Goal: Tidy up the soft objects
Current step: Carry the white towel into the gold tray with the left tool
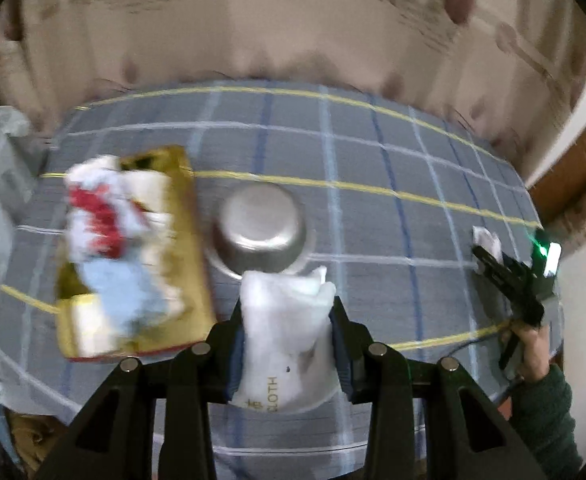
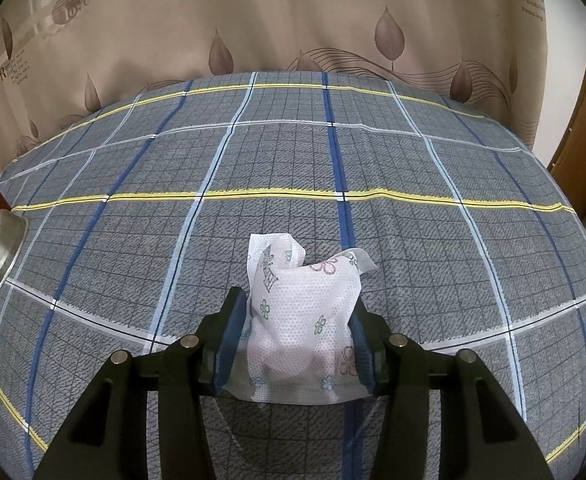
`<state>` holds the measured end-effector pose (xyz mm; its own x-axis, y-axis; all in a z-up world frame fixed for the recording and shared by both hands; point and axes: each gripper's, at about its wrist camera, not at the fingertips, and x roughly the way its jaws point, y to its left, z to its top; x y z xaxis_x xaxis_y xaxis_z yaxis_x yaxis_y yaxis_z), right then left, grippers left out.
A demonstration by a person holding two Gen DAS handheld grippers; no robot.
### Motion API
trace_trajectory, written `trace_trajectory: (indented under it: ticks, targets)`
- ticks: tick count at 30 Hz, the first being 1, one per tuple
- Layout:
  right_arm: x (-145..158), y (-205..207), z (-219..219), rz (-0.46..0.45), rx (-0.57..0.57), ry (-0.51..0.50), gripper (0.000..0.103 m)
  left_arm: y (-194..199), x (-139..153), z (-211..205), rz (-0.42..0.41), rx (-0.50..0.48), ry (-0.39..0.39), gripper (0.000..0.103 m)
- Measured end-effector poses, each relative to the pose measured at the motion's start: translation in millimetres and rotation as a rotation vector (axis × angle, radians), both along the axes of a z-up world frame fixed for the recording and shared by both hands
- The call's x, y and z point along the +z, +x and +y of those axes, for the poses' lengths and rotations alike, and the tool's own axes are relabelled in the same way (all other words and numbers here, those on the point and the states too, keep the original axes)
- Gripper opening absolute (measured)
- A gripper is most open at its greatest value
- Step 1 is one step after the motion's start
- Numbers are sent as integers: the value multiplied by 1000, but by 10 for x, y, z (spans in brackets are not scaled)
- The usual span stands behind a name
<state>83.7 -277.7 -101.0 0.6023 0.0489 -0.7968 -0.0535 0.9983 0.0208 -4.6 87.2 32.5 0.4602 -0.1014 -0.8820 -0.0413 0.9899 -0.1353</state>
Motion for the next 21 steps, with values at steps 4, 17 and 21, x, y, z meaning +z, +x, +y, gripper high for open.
trace_trajectory:
  ticks: [4, 17, 21]
  targets:
    - [-3, 0, -5, 0, 1, -1, 47, -108, 276, 471, -44, 90, 62, 37]
    - [-13, -2, -9, -2, 2, -2, 47, 3, 418, 1610, -68, 276, 191, 37]
    - [-15, -3, -7, -3, 2, -2, 47, 15, 118, 1684, -31, 284, 138, 37]
